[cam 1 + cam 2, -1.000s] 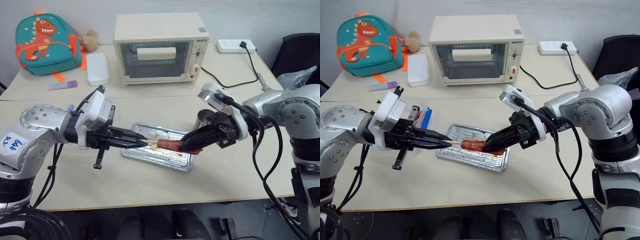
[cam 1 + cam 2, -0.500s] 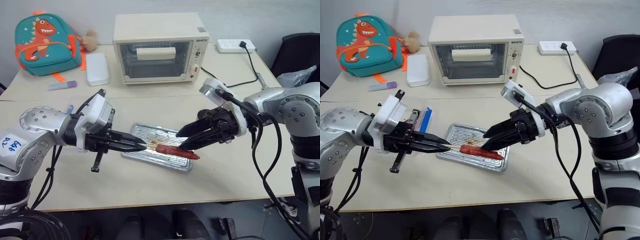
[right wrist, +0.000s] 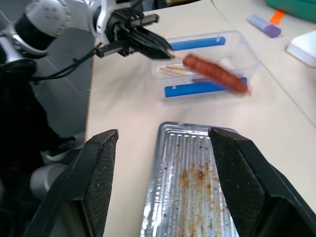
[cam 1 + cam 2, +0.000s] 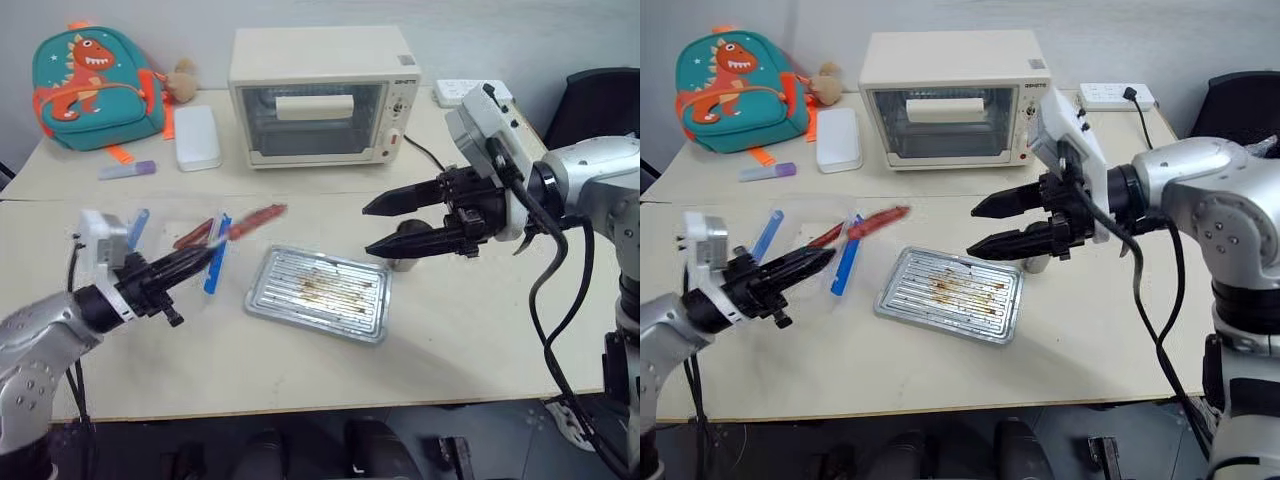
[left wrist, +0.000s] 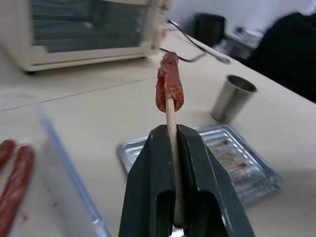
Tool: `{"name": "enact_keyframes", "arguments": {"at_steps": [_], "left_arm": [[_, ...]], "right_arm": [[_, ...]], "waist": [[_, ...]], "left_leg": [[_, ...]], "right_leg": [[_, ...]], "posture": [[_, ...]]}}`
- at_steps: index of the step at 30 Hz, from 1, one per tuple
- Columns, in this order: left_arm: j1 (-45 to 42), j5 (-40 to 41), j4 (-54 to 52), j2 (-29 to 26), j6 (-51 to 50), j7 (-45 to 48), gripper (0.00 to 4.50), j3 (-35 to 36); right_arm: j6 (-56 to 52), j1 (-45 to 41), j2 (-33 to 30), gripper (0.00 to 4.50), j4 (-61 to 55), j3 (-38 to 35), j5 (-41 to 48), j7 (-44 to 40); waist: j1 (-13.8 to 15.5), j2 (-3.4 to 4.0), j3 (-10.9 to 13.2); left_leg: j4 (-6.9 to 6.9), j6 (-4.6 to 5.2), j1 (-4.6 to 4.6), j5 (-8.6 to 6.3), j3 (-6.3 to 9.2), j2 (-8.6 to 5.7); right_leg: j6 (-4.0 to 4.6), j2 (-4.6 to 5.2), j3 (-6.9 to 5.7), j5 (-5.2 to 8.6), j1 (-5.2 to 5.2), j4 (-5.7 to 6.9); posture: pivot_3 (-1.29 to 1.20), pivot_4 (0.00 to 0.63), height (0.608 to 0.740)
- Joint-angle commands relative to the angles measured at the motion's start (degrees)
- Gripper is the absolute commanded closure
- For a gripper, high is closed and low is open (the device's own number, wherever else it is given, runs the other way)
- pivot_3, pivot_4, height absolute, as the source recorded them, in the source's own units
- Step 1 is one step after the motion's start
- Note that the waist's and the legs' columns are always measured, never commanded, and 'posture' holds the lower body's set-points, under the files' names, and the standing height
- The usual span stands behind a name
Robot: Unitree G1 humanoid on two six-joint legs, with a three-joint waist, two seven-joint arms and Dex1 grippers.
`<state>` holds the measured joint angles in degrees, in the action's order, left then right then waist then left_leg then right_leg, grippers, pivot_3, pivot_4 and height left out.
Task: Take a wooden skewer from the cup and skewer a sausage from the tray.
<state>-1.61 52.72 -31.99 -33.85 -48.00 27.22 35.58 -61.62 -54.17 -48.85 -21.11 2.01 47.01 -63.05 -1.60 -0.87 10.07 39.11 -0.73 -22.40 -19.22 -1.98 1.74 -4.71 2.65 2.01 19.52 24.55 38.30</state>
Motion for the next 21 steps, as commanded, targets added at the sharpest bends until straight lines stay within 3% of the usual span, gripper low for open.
{"name": "enact_keyframes", "arguments": {"at_steps": [1,5,8,12,21], "left_arm": [[1.8,2.1,-4.5,4.1,1.3,-10.9,4.5,5.1],[2.6,-2.6,-3.1,8.5,3.9,-20.0,4.5,5.7],[2.1,-5.5,-0.8,9.4,5.3,-22.8,4.5,4.2],[2.0,-6.7,0.4,10.1,5.3,-25.2,4.5,2.5],[-0.6,-8.7,4.8,8.8,6.5,-22.2,4.5,-4.0]], "right_arm": [[4.7,1.8,-1.0,1.46,-4.1,-1.4,-1.7,0.5],[8.3,2.6,0.4,1.46,-3.6,-1.2,-3.8,1.6],[8.5,2.2,1.5,0.99,-2.3,-0.5,-4.4,3.1],[10.8,2.3,1.8,0.04,-1.6,0.9,-7.3,3.9],[11.6,2.3,3.2,0.02,-1.0,1.8,-8.5,5.1]], "waist": [[0.0,0.0,0.0],[0.0,-0.01,0.0],[0.0,-0.04,0.0],[0.0,-0.04,0.0],[0.0,-0.04,0.0]], "left_leg": [[0.0,0.0,0.01,0.0,-0.01,-0.01],[0.05,-0.01,0.02,0.01,-0.01,-0.01],[0.05,-0.01,0.03,0.01,-0.03,-0.03],[0.05,-0.02,0.04,0.01,-0.04,-0.02],[0.05,-0.03,0.03,0.02,-0.05,-0.02]], "right_leg": [[0.0,0.0,0.0,0.0,-0.01,0.0],[-0.01,-0.01,0.0,0.0,-0.03,0.01],[-0.01,-0.03,0.0,0.0,-0.05,0.0],[-0.01,-0.05,0.0,0.0,-0.04,0.0],[-0.01,-0.05,0.0,0.0,-0.04,0.0]], "posture": [[0.0,0.15,0.74],[0.0,0.15,0.74],[0.0,0.15,0.74],[0.0,0.15,0.74],[0.0,0.15,0.74]]}}
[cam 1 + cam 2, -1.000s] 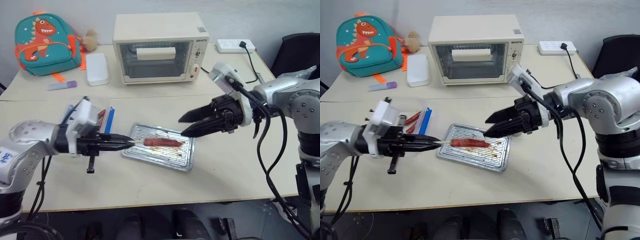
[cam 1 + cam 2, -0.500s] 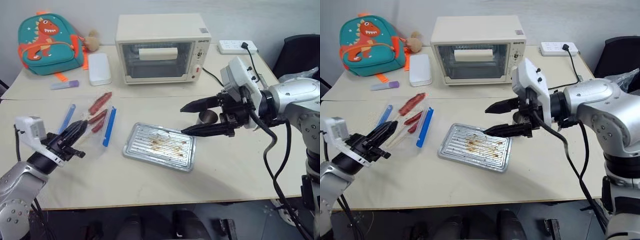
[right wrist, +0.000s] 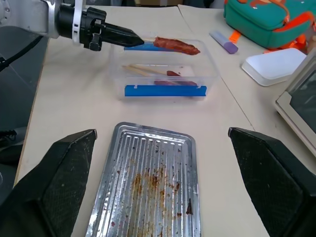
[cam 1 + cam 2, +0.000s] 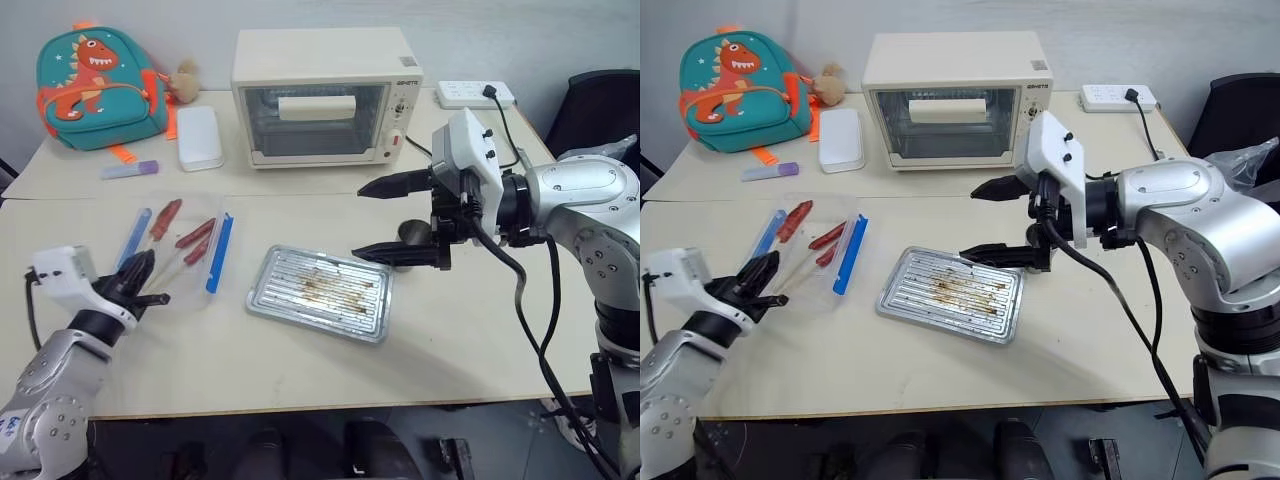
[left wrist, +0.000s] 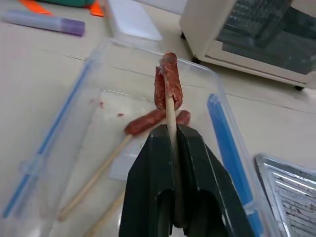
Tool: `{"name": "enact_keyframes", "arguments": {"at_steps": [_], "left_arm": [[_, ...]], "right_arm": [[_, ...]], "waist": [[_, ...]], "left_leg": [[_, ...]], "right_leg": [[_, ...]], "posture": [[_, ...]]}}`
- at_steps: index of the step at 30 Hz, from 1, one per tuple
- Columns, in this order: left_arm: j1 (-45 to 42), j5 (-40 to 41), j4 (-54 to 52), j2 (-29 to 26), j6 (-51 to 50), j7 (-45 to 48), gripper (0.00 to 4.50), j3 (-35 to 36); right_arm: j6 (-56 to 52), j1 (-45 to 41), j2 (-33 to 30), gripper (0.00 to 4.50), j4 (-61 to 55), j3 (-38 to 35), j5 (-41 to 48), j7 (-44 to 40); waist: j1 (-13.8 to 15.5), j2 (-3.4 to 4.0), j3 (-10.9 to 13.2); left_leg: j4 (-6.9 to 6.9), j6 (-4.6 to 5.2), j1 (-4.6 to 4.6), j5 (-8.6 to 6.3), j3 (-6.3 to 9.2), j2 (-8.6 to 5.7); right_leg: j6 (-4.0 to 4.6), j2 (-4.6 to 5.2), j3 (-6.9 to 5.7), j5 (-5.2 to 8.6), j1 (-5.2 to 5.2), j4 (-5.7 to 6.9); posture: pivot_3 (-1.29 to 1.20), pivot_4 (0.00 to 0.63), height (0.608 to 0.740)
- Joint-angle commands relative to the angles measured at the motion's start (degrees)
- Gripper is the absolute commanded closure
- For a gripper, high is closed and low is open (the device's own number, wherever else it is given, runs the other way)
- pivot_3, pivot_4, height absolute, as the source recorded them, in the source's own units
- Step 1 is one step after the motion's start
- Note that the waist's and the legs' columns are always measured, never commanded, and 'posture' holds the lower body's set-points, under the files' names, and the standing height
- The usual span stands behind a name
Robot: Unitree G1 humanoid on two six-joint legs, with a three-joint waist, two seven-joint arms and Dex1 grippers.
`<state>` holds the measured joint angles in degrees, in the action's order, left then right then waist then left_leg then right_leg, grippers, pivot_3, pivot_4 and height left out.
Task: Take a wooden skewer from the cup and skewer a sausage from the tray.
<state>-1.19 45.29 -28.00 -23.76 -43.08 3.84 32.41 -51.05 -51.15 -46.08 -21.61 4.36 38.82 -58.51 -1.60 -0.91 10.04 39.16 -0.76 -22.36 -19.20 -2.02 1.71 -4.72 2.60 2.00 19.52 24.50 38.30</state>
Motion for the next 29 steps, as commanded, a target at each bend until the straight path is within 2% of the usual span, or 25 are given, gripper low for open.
{"name": "enact_keyframes", "arguments": {"at_steps": [1,2,6,9,14,19,23,29], "left_arm": [[-1.4,-1.3,1.5,-1.4,1.7,1.5,4.5,-1.0],[-1.7,-1.3,2.0,-1.4,1.8,1.7,4.5,-1.0],[-2.2,-0.2,2.9,-1.6,1.5,2.9,3.54,-0.8],[0.7,5.4,-0.9,-2.2,0.5,6.5,2.85,1.5],[8.0,11.3,-7.0,-6.5,-0.3,9.6,2.85,8.9],[19.6,21.2,-11.1,-13.6,-2.0,16.0,2.85,22.6],[31.6,20.9,-8.0,-17.4,-1.8,26.5,2.85,34.8],[36.5,19.5,-5.4,-21.5,-0.7,33.5,2.85,41.1]], "right_arm": [[0.6,-0.8,0.7,0.02,-0.4,-0.7,-0.2,0.9],[0.2,-0.9,1.0,0.02,-0.4,-0.9,0.0,1.3],[-0.6,-1.0,1.5,0.0,-0.6,-1.2,0.3,1.8],[-0.9,-0.7,1.3,0.0,-0.7,-1.6,0.4,2.1],[-1.1,-0.5,0.1,0.0,-0.3,-2.1,0.3,1.4],[-1.8,-0.3,-1.7,0.0,1.6,-2.3,0.6,-0.6],[-2.5,0.5,-3.6,0.0,3.3,-2.3,1.5,-3.6],[-1.8,2.0,-3.8,0.0,4.0,-1.7,1.0,-4.7]], "waist": [[0.0,0.0,0.0],[-0.1,0.0,0.0],[-0.1,0.0,0.0],[-0.1,0.0,0.0],[-0.2,-0.04,0.0],[-0.2,0.0,0.0],[-0.2,-0.02,0.0],[0.0,0.03,0.0]], "left_leg": [[0.0,0.0,0.0,0.0,0.0,0.0],[-0.01,0.0,0.0,0.0,0.0,0.0],[-0.02,-0.02,0.0,0.01,0.0,0.03],[-0.03,-0.03,0.0,0.01,0.0,0.02],[-0.05,-0.04,-0.01,0.0,0.01,0.05],[-0.09,-0.03,0.01,0.0,0.03,0.05],[-0.14,-0.01,0.01,-0.02,0.02,0.03],[-0.16,0.17,0.12,-0.12,0.01,0.01]], "right_leg": [[0.0,0.0,-0.01,0.0,0.0,0.0],[0.0,0.0,-0.01,0.0,0.0,0.0],[0.0,-0.02,-0.02,0.0,0.02,0.01],[0.0,-0.01,-0.01,0.0,0.01,0.0],[0.0,0.01,0.0,0.0,0.03,-0.04],[0.03,0.04,0.01,0.02,0.0,-0.36],[0.09,0.07,-0.02,0.05,-0.01,-0.45],[0.16,0.08,-0.04,0.09,-0.1,-0.45]], "posture": [[0.0,0.15,0.74],[0.0,0.15,0.74],[0.0,0.15,0.74],[0.0,0.15,0.74],[0.0,0.15,0.74],[0.0,0.15,0.74],[0.0,0.15,0.74],[0.0,0.15,0.74]]}}
